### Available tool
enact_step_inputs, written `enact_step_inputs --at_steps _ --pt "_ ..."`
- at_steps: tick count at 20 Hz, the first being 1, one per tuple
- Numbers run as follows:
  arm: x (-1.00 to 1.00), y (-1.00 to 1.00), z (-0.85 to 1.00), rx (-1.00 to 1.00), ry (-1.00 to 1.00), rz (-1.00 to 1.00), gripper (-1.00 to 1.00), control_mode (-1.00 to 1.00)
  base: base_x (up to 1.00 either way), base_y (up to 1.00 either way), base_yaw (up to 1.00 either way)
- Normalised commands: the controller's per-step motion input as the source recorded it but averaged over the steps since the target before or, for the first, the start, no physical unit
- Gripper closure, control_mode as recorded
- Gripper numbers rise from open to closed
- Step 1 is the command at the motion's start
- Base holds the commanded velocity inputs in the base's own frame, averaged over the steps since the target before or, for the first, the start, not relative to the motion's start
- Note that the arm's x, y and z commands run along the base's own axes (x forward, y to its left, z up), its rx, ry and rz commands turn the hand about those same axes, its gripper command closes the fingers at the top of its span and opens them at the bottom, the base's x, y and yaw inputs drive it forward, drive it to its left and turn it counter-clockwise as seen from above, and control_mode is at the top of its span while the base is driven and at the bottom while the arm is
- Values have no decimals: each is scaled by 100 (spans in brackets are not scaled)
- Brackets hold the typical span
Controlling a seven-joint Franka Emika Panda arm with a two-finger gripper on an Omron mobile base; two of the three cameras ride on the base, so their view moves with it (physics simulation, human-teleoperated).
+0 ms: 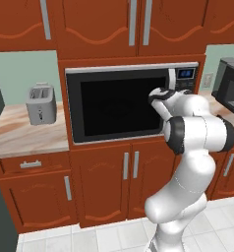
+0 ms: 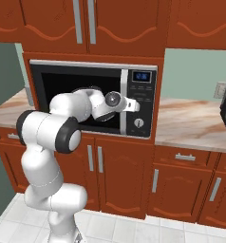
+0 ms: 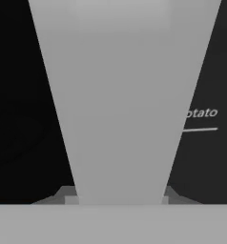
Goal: The microwave is finished heating the chicken drumstick and broccoli. Take the bowl containing the food and place it on the dining counter.
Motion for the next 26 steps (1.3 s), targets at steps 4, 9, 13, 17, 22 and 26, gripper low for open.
enact_step_inputs --at_steps 4,9,13,17,22,26 --pt "0 0 0 0 0 0 100 -100 0 0 0" --pt "-22 0 0 0 0 1 100 -100 0 0 0" --pt "-58 0 8 0 -1 0 100 -100 0 0 0" --pt "-82 7 29 0 -4 0 100 -100 0 0 0" --pt "-99 14 50 0 -1 0 100 -100 0 0 0" --pt "-100 23 70 0 -1 -3 100 -100 0 0 0"
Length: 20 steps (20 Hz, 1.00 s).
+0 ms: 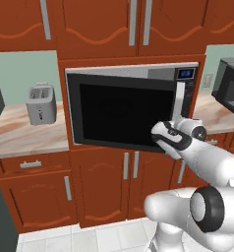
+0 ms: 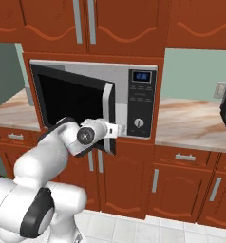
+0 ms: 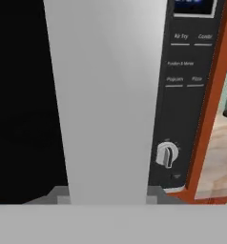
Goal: The microwave is finished heating the chicken drumstick and broccoli. Take the bowl containing the food and place it on the dining counter.
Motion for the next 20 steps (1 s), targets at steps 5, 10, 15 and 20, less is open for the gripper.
enact_step_inputs --at_steps 5,10,15,20 --pt "-100 34 85 0 -1 -7 100 -100 0 0 0" --pt "-100 46 97 0 0 -8 100 -100 0 0 0" --pt "-100 52 66 0 0 -7 -100 -100 0 0 0" --pt "-100 15 11 0 0 0 -100 -100 0 0 0"
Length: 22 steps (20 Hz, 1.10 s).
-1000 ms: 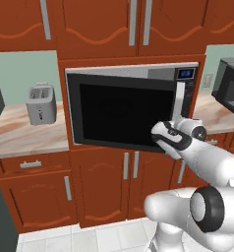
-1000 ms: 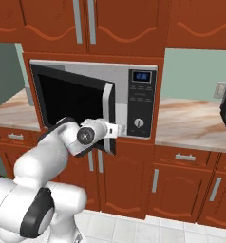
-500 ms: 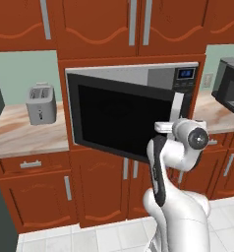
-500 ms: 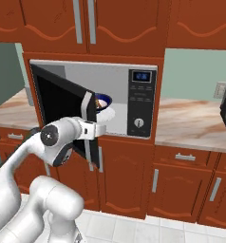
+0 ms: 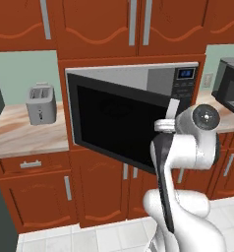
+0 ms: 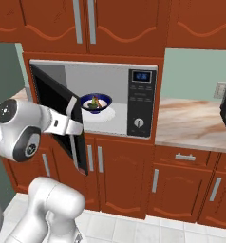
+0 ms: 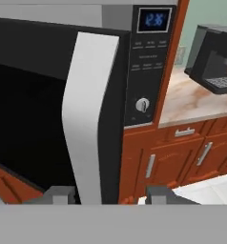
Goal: The microwave is finished heating the chicken drumstick and broccoli. Take the bowl containing the food and place it on the dining counter.
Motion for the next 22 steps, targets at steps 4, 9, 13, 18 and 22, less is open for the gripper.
enact_step_inputs --at_steps 4,9,13,18,22 --pt "-100 -2 -14 0 0 6 -100 -100 0 0 0" --pt "-95 -75 -3 7 -2 12 -100 -100 0 0 0" --pt "-21 -100 0 27 0 15 -100 -100 0 0 0" --pt "37 -100 -17 34 0 23 -100 -100 0 0 0" --pt "91 -48 -30 25 8 14 -100 -100 0 0 0"
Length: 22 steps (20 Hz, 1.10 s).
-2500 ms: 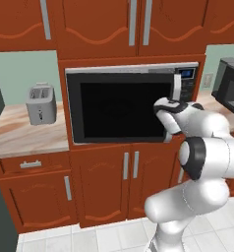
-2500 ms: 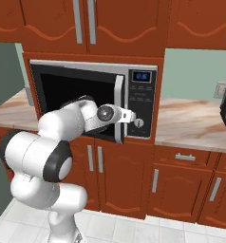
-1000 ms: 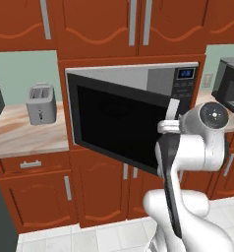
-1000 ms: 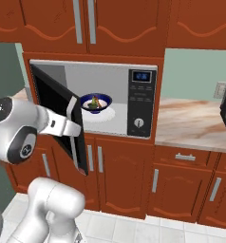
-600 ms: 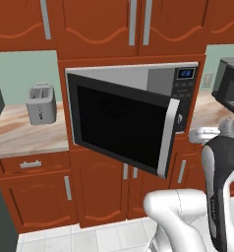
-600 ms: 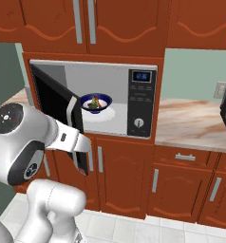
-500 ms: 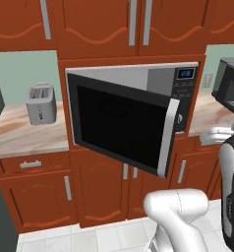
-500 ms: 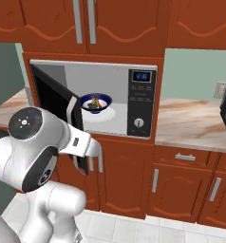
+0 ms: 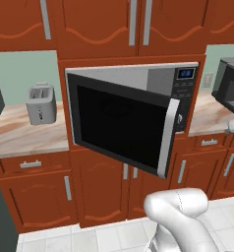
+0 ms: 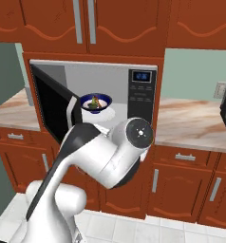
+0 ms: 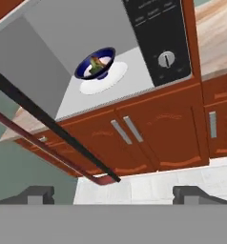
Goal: The microwave is finished heating the chicken drumstick and broccoli. Take the bowl containing the food and place it on the dining counter.
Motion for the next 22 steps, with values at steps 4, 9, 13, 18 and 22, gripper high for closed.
enact_step_inputs --at_steps 4,9,13,18,22 --pt "76 26 -9 11 9 1 -100 -100 0 0 0" --pt "63 49 0 3 10 0 -100 -100 0 0 0" --pt "52 21 -5 5 9 0 -100 -100 0 0 0" --pt "42 37 -20 5 5 0 -100 -100 0 0 0" --pt "44 31 -28 7 4 0 -100 -100 0 0 0"
